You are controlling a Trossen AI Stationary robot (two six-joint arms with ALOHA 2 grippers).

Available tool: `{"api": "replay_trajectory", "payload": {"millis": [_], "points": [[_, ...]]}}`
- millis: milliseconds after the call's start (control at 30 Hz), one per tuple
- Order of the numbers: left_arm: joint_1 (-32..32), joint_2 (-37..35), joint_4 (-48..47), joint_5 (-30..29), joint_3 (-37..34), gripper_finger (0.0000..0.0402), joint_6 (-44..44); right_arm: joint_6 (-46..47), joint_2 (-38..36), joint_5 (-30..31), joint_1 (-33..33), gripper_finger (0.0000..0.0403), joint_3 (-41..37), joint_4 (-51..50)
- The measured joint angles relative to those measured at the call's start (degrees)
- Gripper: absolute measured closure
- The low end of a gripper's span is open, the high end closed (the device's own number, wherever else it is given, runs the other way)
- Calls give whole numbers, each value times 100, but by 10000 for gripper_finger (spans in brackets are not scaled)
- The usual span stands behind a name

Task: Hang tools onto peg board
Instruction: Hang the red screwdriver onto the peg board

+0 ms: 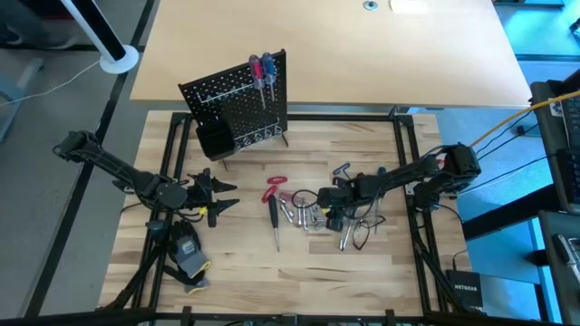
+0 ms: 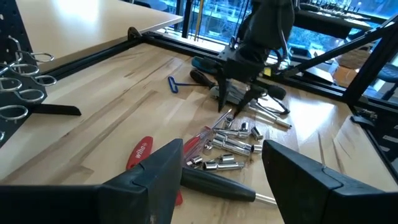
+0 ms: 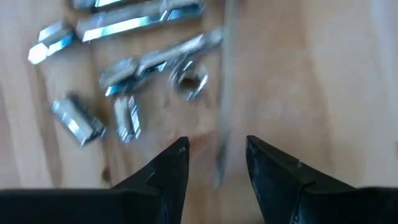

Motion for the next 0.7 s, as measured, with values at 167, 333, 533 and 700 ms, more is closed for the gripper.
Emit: {"api": "replay_trajectory", "payload": {"millis": [167, 333, 533, 700], "points": [[0, 1, -10, 0, 0, 192, -20, -42, 118, 42, -136, 291, 0, 84], [0, 1, -13, 0, 0, 192, -22, -96, 332, -200, -260, 339, 28, 107], [0, 1, -16, 0, 0, 192, -23, -305, 326, -48, -240, 389, 77, 83], [0, 1, -14, -1, 0, 192, -24, -317, 187, 309, -250, 379, 94, 57]]}}
